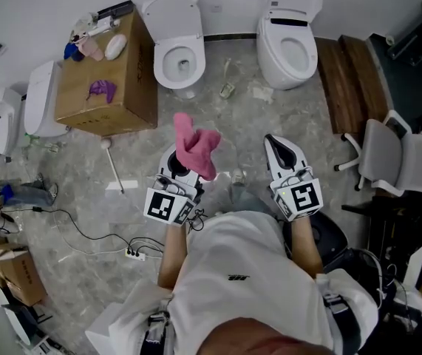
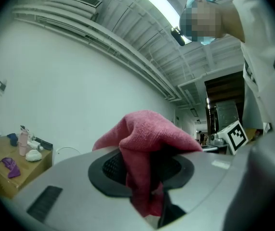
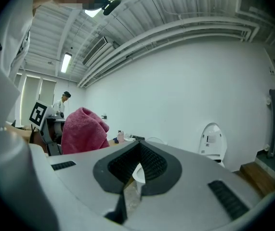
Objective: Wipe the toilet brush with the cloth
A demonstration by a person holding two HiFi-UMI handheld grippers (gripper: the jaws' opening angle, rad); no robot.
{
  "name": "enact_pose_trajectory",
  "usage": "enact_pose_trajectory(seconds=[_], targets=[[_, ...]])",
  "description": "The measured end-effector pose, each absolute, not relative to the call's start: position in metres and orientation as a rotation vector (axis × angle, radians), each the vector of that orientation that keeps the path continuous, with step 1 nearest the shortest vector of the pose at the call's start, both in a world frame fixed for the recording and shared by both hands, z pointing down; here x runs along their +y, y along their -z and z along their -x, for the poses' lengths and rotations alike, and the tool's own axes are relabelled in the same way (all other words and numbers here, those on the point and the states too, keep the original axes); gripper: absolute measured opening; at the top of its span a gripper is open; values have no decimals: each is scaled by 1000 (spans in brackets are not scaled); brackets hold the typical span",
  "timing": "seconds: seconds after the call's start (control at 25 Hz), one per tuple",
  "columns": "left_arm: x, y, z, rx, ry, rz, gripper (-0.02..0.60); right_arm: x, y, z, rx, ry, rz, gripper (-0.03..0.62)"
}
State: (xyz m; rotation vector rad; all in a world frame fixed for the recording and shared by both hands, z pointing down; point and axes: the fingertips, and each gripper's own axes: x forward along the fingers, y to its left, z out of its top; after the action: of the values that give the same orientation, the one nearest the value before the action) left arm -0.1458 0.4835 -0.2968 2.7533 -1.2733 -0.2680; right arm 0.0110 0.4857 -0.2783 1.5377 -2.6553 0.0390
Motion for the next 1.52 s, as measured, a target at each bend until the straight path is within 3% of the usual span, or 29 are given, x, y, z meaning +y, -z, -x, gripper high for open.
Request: enact_pose_trajectory(seconds=[0.76, 1.52], targets=[[315, 277, 74, -1398, 163, -2683, 129, 313, 259, -73, -2714, -98, -1396, -6], [176, 229, 89, -1292, 115, -2664, 129, 186, 217, -60, -2663, -206, -1386, -6]])
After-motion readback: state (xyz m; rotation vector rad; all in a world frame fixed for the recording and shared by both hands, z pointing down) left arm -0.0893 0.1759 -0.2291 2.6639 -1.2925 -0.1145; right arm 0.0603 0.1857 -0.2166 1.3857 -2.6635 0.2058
